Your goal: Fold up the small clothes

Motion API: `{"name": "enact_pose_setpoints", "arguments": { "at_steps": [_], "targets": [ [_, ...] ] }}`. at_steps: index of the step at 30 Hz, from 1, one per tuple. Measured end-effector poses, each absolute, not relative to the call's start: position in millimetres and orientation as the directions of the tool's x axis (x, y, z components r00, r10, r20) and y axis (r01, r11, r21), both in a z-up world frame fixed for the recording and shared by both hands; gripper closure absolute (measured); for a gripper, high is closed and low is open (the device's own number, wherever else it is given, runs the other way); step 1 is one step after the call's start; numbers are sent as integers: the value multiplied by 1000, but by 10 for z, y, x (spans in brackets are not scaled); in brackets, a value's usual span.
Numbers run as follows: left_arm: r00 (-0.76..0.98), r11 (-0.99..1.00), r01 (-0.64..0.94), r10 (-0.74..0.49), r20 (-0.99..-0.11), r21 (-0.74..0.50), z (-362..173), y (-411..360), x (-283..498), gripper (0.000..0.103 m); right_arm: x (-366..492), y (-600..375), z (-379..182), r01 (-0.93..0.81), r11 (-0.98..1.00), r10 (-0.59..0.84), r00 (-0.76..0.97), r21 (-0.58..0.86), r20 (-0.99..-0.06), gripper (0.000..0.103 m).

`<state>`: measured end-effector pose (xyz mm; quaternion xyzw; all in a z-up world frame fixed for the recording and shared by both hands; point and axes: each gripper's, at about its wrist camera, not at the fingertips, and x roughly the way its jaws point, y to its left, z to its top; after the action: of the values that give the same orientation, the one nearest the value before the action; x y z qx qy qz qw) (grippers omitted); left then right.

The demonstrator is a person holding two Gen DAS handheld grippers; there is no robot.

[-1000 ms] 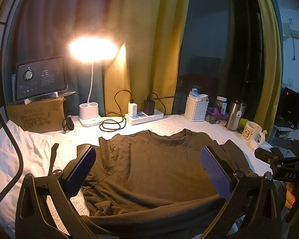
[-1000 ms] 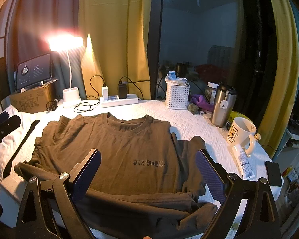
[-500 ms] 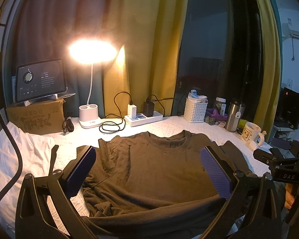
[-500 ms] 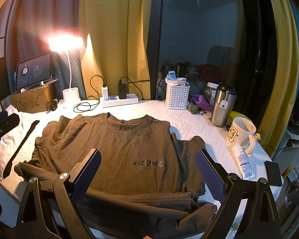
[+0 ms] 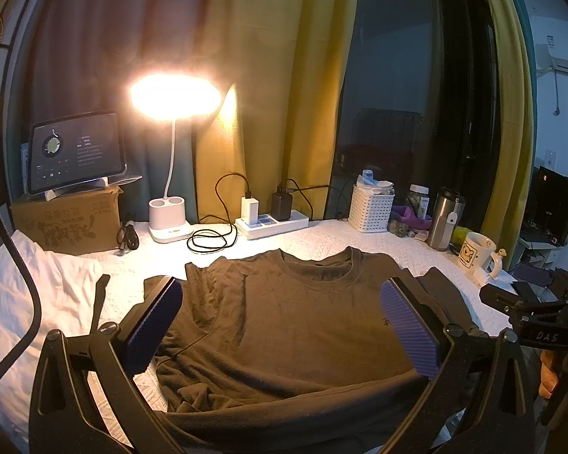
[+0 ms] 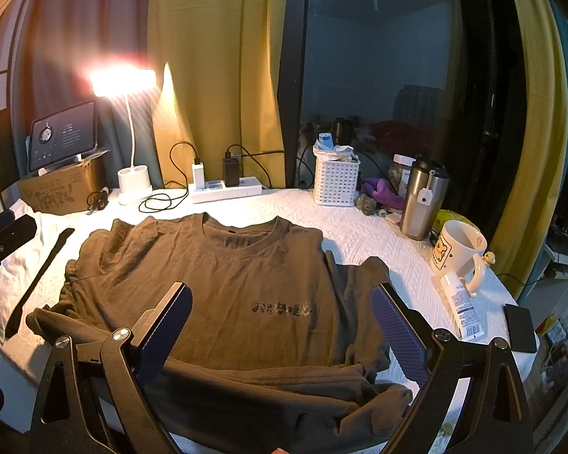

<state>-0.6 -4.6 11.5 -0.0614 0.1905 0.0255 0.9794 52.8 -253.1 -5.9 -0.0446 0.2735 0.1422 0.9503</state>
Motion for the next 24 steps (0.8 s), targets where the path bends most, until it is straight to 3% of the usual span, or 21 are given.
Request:
{"name": "enact_pose_setpoints", "arguments": {
  "at_steps": [9, 24],
  "targets": [
    [919, 992, -74, 27, -392, -107, 107, -78, 65, 0, 587, -2573, -122, -293, 956, 248, 804, 3, -540, 7],
    [870, 992, -92, 36, -491, -90, -88, -169, 653, 0, 1297, -3162, -498, -200, 978, 188, 760, 51, -622, 7]
  ]
}}
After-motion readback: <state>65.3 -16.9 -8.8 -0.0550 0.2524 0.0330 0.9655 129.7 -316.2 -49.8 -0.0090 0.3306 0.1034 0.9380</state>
